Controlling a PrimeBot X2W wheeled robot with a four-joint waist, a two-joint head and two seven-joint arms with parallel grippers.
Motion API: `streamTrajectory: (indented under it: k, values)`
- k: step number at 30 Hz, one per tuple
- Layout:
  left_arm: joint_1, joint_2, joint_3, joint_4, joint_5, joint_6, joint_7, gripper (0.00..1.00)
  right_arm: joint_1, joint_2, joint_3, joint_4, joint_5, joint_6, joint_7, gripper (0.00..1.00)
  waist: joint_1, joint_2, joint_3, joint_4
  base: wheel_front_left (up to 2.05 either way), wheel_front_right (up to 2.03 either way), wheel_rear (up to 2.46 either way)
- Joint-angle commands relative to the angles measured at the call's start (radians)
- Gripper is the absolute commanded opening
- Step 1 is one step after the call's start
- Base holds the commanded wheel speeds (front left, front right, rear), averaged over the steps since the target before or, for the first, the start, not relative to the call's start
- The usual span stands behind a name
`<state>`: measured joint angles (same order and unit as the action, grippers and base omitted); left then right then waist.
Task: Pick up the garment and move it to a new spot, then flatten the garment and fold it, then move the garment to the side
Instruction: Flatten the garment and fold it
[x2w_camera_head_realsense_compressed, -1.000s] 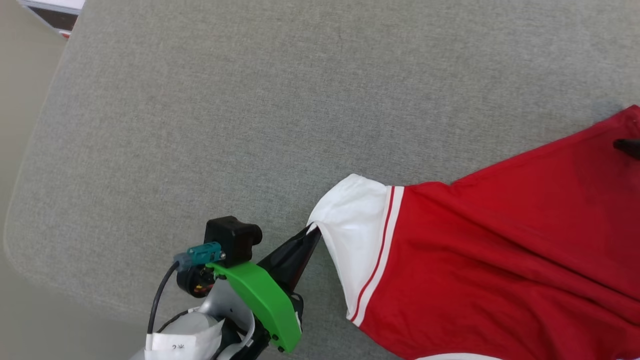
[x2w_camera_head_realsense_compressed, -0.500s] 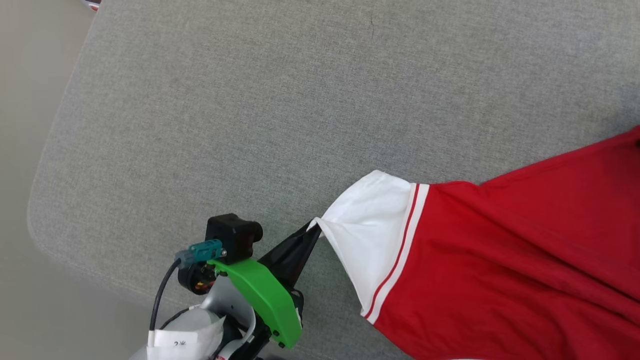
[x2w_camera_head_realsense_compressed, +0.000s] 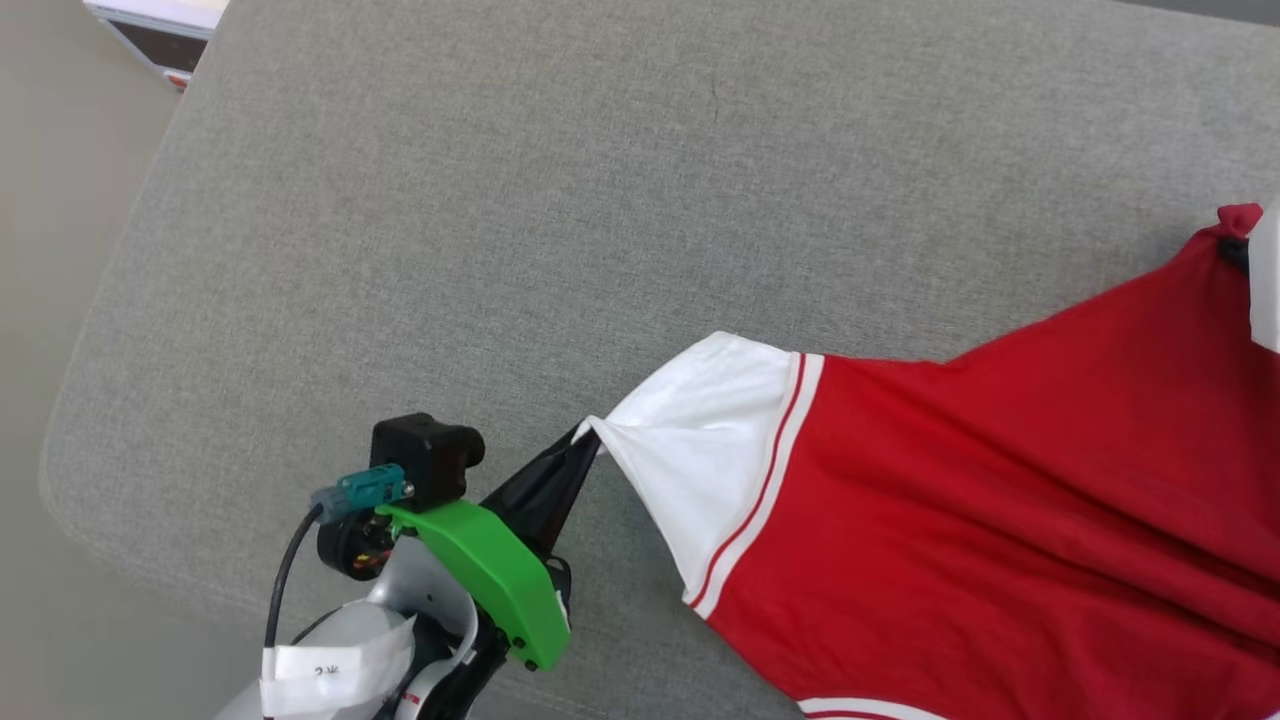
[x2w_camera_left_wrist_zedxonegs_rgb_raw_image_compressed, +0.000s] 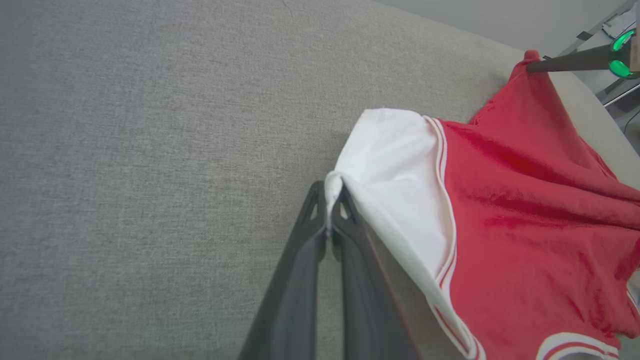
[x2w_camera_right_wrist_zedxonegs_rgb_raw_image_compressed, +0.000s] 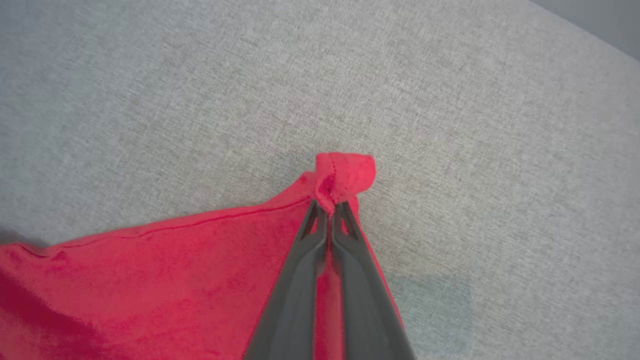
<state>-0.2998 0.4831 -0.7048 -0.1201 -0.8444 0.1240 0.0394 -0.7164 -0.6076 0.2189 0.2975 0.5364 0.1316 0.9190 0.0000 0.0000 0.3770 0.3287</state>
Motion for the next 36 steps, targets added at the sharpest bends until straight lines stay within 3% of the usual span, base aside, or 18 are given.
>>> streamTrajectory:
  k: [1, 7, 16, 26, 36]
  values:
    - [-0.010, 0.014, 0.012, 0.001, -0.002, 0.008, -0.008, 0.00, 0.000, -0.004, 0.002, 0.003, 0.011, -0.001, -0.047, 0.00, 0.0000, 0.0000, -0.056, -0.039, 0.00, 0.00, 0.00]
    - [-0.018, 0.045, 0.058, -0.010, -0.013, 0.026, -0.018, 0.00, -0.013, -0.008, 0.001, 0.015, 0.033, -0.001, -0.209, 0.00, 0.0000, 0.0000, -0.134, -0.093, 0.00, 0.00, 0.00]
    - [-0.066, 0.098, 0.147, -0.053, -0.010, 0.063, -0.039, 0.00, 0.011, -0.026, 0.003, -0.019, 0.073, -0.001, -0.366, 0.00, 0.0000, 0.0000, -0.236, -0.176, 0.00, 0.00, 0.00]
    - [-0.131, 0.189, 0.245, -0.135, 0.025, 0.099, -0.053, 0.00, 0.093, -0.013, -0.065, -0.148, 0.087, -0.001, -0.464, 0.00, 0.0000, 0.0000, -0.330, -0.257, 0.00, 0.00, 0.00]
    - [-0.186, 0.243, 0.324, -0.256, 0.065, 0.139, -0.079, 0.00, 0.196, 0.024, -0.188, -0.337, 0.051, -0.001, -0.468, 0.00, 0.0000, 0.0000, -0.390, -0.305, 0.00, 0.00, 0.00]
